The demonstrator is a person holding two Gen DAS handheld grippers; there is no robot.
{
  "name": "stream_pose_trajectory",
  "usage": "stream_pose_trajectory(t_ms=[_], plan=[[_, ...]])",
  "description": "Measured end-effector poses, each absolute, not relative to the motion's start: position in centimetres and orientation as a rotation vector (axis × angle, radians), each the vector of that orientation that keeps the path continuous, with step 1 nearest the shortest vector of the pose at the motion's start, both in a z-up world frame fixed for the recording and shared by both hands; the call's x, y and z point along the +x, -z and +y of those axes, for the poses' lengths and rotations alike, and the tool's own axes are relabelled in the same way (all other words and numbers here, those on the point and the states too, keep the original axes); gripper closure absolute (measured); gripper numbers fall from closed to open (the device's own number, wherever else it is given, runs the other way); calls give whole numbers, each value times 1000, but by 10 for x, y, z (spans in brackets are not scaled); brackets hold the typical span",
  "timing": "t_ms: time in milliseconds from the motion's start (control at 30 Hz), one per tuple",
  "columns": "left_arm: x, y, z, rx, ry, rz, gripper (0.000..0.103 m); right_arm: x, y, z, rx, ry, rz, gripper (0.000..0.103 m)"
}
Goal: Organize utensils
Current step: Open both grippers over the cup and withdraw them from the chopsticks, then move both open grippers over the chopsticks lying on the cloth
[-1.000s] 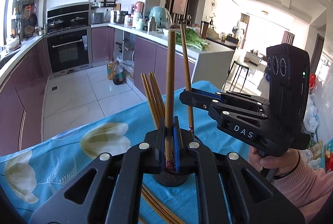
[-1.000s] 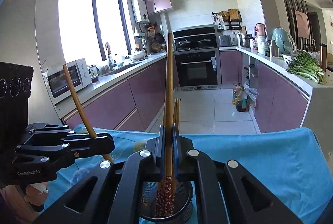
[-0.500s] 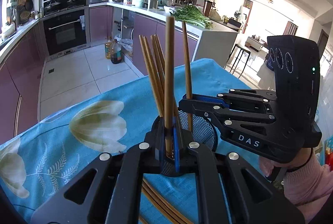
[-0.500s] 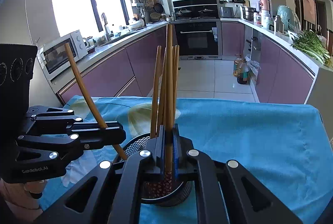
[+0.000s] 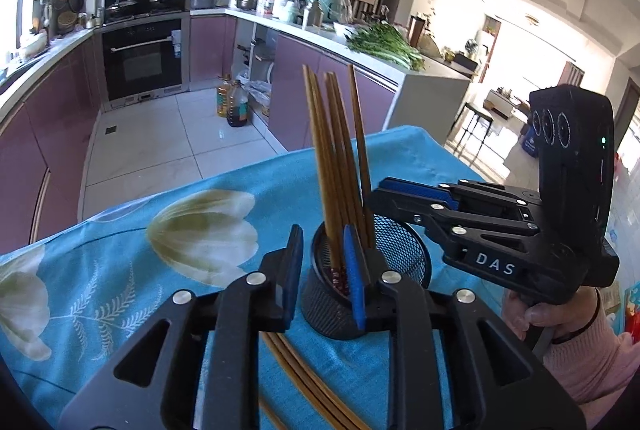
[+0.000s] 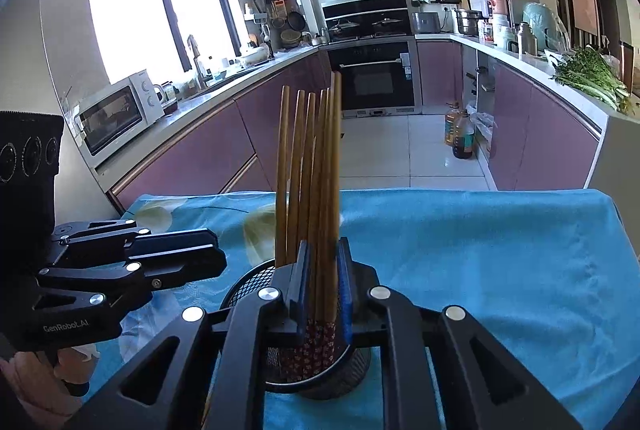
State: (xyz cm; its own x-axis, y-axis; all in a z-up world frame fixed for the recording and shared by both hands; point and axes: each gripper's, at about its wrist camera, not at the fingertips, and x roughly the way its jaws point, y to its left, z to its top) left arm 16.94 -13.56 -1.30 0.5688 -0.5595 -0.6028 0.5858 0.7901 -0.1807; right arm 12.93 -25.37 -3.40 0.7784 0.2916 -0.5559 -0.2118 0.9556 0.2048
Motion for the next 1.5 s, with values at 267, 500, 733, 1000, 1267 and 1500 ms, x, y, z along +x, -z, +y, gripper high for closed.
stream_pose_trajectory(t_ms=[267, 500, 733, 1000, 1267, 1500], plan=[[127, 5, -88, 29, 545, 566, 53, 91, 16, -240, 103, -365, 540, 70], [104, 34, -59, 51, 473, 628, 47, 64, 24, -219, 49, -458, 560, 67], [100, 81, -48, 46, 448, 750, 47, 72, 73, -199, 67, -471, 724, 67], [96, 108, -55, 61, 436, 818, 47, 71, 103, -184, 58, -455, 811, 67], [98, 122, -64, 89, 436, 859, 50, 67, 116, -178, 38, -452, 854, 67], [101, 131, -71, 101, 450, 892, 60, 67, 118, -179, 19, -435, 863, 67]])
